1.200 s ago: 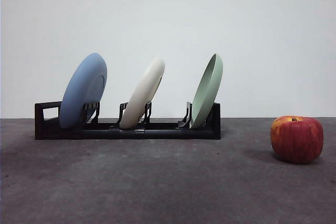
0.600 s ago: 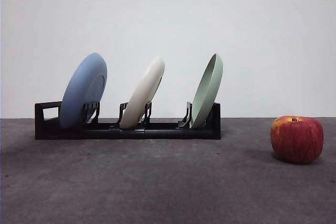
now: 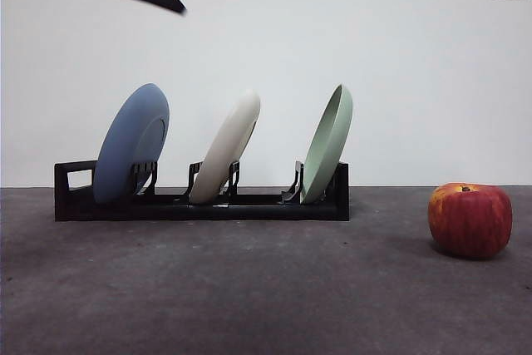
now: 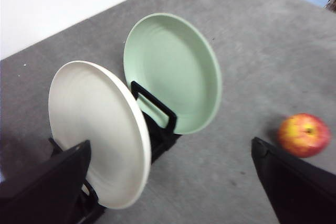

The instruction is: Take the yellow plate from the plate rack,put the plate on the table,take the apple from the table,put the apple in the plate

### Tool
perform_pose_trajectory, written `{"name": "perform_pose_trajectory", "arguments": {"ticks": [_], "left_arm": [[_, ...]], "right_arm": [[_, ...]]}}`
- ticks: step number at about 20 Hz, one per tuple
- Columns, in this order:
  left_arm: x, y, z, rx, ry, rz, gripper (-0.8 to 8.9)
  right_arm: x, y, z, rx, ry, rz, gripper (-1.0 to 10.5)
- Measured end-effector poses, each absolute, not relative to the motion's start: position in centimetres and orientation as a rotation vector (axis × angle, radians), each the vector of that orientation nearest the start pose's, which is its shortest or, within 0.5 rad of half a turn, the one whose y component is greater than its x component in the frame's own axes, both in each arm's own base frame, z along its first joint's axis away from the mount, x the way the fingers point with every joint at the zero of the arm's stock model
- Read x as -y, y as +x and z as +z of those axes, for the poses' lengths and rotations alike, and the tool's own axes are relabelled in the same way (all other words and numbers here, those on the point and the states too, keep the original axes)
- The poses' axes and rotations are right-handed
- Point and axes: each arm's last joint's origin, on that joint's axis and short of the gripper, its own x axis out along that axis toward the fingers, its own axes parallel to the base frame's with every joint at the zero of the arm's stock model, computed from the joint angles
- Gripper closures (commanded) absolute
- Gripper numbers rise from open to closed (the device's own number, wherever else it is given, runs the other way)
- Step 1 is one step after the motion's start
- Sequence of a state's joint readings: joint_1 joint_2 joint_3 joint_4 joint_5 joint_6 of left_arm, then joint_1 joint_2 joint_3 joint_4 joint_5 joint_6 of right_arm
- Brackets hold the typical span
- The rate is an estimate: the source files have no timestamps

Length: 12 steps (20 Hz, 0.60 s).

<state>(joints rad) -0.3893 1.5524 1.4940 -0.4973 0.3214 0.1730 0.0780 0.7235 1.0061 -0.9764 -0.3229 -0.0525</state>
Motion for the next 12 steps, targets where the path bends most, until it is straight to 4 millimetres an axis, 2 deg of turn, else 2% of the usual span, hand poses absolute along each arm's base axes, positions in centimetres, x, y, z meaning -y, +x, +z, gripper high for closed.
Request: {"name": "perform_pose_trajectory", "arguments": {"ticks": [3, 5, 8, 12], "left_arm": [[15.8, 34.8, 34.0, -0.54, 0.193, -0.742, 2.39], [16.7, 36.2, 32.4, -0.549, 0.202, -0.729, 2.43], [17.3, 37.6, 30.4, -0.559, 0.23, -0.664, 2.48], [17.7, 38.7, 29.1, -0.553, 0.239, -0.639, 2.48]], "right_arm": [[-1.8, 11.3, 34.3, -0.683, 0.036, 0.402, 3.4], [-1.8, 11.3, 34.3, -0.683, 0.036, 0.402, 3.5], [-1.8, 11.3, 34.3, -0.686, 0.036, 0.402, 3.5], [-1.8, 11.3, 34.3, -0.687, 0.037, 0.402, 3.5]]}}
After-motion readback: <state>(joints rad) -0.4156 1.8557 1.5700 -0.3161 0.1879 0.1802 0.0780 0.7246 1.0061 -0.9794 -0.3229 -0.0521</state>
